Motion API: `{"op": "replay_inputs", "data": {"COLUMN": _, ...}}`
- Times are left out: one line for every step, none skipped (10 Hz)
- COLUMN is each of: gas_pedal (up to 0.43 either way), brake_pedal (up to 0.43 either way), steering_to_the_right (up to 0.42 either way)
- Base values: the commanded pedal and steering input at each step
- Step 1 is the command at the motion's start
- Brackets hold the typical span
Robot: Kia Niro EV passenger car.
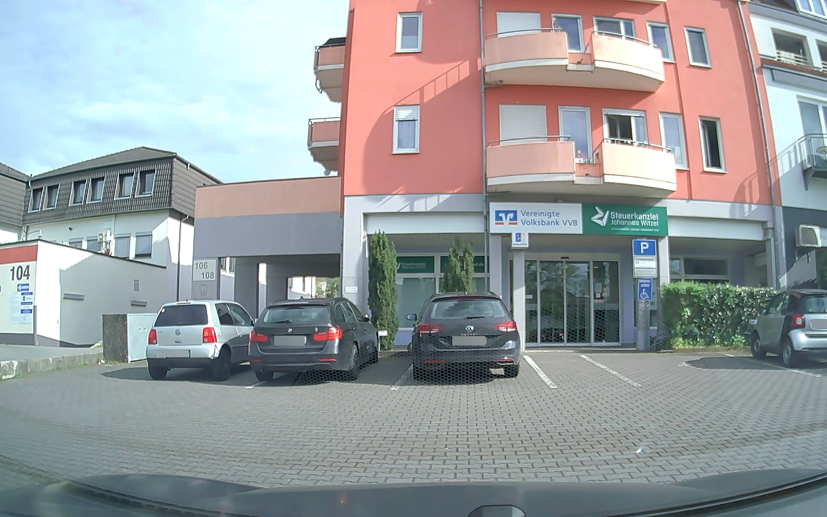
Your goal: Follow the waypoints while adhering to traffic rules and regulations
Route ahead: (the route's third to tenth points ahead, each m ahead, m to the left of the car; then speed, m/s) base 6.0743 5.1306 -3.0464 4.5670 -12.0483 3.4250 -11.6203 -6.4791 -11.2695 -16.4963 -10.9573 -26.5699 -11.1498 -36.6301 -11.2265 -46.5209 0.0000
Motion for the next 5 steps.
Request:
{"op": "replay_inputs", "data": {"gas_pedal": 0.0, "brake_pedal": 0.274, "steering_to_the_right": -0.015}}
{"op": "replay_inputs", "data": {"gas_pedal": 0.0, "brake_pedal": 0.28, "steering_to_the_right": -0.015}}
{"op": "replay_inputs", "data": {"gas_pedal": 0.0, "brake_pedal": 0.299, "steering_to_the_right": -0.015}}
{"op": "replay_inputs", "data": {"gas_pedal": 0.0, "brake_pedal": 0.311, "steering_to_the_right": -0.015}}
{"op": "replay_inputs", "data": {"gas_pedal": 0.0, "brake_pedal": 0.311, "steering_to_the_right": -0.014}}
